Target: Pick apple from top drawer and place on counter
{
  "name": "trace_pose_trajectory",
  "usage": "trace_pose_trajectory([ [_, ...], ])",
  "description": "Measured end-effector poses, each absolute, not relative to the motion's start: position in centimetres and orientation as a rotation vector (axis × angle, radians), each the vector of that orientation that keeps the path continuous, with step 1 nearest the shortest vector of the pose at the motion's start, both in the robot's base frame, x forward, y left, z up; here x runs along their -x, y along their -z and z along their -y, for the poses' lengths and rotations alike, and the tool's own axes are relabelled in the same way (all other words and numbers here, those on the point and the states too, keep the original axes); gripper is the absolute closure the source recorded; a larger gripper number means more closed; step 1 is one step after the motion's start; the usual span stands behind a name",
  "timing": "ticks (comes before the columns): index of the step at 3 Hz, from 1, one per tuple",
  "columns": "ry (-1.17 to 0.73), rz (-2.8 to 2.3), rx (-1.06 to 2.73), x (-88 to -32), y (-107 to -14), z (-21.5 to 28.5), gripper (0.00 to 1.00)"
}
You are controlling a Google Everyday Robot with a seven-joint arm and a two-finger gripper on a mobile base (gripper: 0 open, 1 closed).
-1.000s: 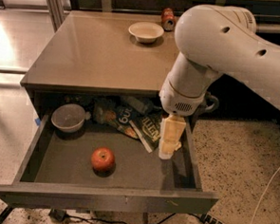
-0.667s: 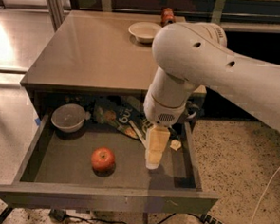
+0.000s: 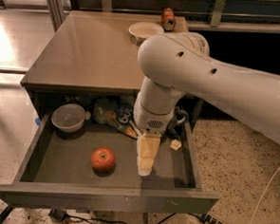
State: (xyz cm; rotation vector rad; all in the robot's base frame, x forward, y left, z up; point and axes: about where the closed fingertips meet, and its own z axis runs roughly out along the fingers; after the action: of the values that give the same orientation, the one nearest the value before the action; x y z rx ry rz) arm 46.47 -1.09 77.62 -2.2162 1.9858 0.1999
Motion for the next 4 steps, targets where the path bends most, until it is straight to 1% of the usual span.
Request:
trace_pose_trajectory([
  [2,-0.207,-1.956,2.167,-48.6,-77.4,0.0,0.0],
  [3,-0.243,-1.936,2.139,-50.2,-77.3,-0.9,0.0],
  [4,-0.325,-1.907,2.143,-53.0,-75.5,-3.8,0.0],
])
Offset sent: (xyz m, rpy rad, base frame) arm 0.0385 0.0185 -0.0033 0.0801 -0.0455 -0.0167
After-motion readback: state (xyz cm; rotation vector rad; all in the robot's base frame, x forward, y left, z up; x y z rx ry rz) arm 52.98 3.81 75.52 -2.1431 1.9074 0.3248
